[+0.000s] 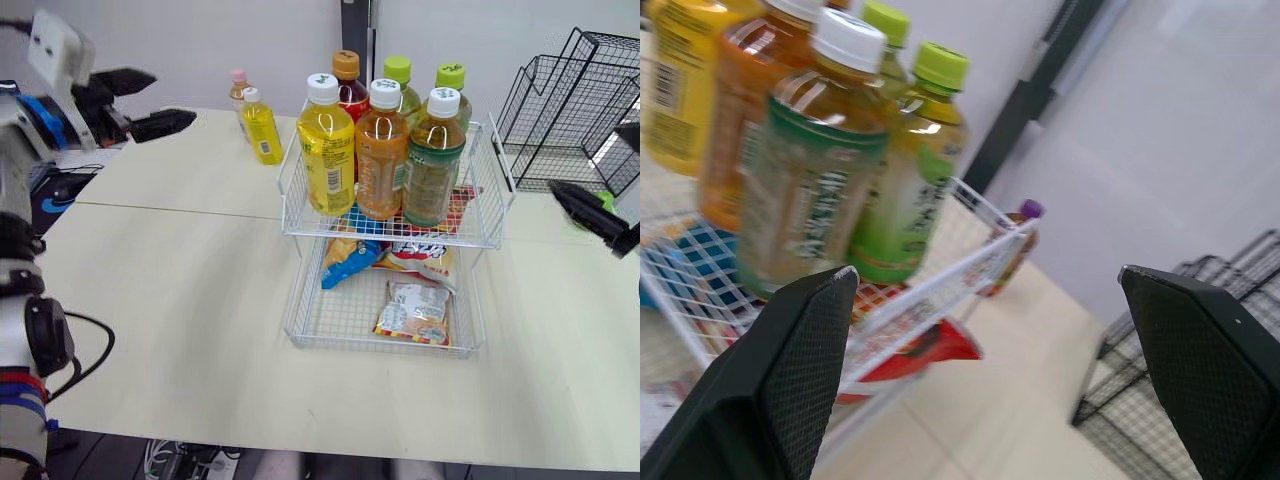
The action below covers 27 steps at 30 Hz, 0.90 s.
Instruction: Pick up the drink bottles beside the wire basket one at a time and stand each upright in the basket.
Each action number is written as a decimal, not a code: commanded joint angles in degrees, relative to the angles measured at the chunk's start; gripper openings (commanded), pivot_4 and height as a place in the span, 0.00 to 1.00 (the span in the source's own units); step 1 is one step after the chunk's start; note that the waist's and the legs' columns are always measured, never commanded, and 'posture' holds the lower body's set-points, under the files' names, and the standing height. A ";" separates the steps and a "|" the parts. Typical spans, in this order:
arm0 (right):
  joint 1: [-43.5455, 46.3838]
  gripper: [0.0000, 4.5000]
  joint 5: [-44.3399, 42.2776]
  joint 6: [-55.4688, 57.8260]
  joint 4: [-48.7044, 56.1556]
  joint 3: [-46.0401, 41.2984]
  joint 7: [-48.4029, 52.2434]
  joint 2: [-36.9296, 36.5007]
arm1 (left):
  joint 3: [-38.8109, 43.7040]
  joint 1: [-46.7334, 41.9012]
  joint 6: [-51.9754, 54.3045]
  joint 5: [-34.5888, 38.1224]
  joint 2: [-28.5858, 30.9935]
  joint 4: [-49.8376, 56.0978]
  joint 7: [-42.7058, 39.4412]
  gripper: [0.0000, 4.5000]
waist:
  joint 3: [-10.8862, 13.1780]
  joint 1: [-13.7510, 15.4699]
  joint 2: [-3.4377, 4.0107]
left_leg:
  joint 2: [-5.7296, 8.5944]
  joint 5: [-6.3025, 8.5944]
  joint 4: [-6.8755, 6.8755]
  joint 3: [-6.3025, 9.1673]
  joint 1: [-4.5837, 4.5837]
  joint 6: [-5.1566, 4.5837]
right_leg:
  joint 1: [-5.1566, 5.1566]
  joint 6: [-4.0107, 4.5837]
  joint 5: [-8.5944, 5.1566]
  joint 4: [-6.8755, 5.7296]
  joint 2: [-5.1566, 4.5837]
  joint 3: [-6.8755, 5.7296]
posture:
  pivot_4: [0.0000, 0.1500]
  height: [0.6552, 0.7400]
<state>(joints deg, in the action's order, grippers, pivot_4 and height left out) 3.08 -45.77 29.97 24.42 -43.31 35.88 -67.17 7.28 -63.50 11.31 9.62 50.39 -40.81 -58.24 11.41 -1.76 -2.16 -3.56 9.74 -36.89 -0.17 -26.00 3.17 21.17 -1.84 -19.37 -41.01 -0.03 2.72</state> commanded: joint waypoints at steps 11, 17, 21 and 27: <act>2.86 1.00 22.03 -21.23 -22.47 12.80 5.64 10.72 | 9.59 29.31 -8.36 0.66 -6.40 10.09 19.56 0.99 | -0.03 0.03 0.03 | 0.00 0.00 -0.01 -0.03 0.08 0.00 | -0.02 0.01 0.01 -0.09 -0.03 0.03 | 1.00 0.94; 6.74 1.00 27.21 -26.82 -31.98 17.57 4.74 14.66 | 11.72 40.63 -9.48 0.16 -9.32 15.10 27.38 0.99 | -0.13 -0.16 0.19 | -0.01 0.00 0.04 -0.11 0.20 0.00 | -0.09 0.01 0.01 -0.08 -0.11 0.11 | 1.00 0.94; 7.94 1.00 28.94 -27.53 -34.51 20.15 5.30 16.11 | 11.67 43.87 -10.61 -0.38 -9.89 16.48 29.59 0.99 | -0.13 -0.05 0.19 | -0.03 0.00 0.04 -0.06 0.20 0.01 | -0.07 0.03 0.02 -0.12 -0.04 0.05 | 1.00 0.94; 7.96 1.00 29.87 -27.81 -35.16 21.87 5.21 17.68 | 11.44 44.54 -10.06 0.42 -10.07 17.80 30.35 0.99 | -0.14 0.25 0.21 | 0.01 0.00 0.03 -0.06 0.20 0.01 | -0.13 0.03 0.02 -0.09 -0.12 0.05 | 1.00 0.94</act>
<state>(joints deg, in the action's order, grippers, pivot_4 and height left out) 10.26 -16.30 3.06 -11.53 -20.26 41.25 -48.83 17.46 -18.80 1.92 9.69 39.64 -24.94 -28.18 11.27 -1.51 -1.95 -3.55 9.73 -36.86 -0.25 -25.80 3.18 21.04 -1.81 -19.35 -41.10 -0.16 2.79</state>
